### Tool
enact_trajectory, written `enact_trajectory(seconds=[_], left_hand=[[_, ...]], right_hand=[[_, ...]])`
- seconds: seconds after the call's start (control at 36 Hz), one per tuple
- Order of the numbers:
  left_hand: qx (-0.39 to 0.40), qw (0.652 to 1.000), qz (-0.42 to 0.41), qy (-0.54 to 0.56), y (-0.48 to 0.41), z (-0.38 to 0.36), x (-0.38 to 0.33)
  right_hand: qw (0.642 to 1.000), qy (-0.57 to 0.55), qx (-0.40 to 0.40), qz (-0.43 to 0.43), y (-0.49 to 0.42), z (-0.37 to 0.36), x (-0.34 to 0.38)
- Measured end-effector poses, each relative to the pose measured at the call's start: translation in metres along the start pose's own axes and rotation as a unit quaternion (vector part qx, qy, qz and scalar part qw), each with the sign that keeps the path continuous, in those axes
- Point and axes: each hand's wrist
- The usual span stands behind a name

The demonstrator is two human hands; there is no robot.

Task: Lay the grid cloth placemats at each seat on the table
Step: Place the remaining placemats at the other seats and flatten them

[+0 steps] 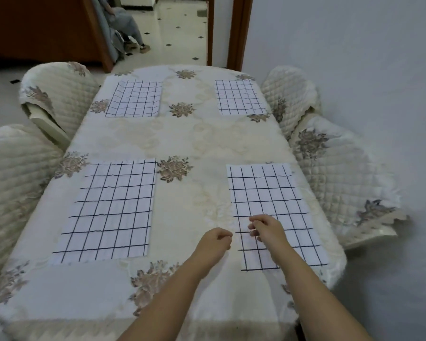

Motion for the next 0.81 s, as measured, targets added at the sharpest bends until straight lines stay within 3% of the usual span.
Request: enact_trajectory(seconds=[0.19,0.36,0.53,0.81], left_hand=[[-0.045,0.998,0.047,0.024,-0.012,-0.037,-0.006],[-0.036,0.997,0.070,0.029,-0.025,-0.039,-0.011],[0.003,0.997,0.081,-0.002,-0.044,-0.042,-0.009],[-0.062,0.990,0.123,-0.028,-0.062,-0.058,-0.003]], right_hand=[[0.999,0.031,0.015,-0.013,-0.020,0.042,-0.002],[0.999,0.020,0.009,-0.031,-0.034,0.053,-0.001],[0.996,0.035,-0.030,-0.074,-0.048,0.068,-0.004],[0.971,0.158,-0.136,-0.116,-0.080,0.109,-0.021]])
Point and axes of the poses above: each hand's wrist, its own y-axis away from the middle knuckle, its own z-axis out of the back of the hand, x = y × z, and after that the axes turned 15 degrees about -z, right-handed
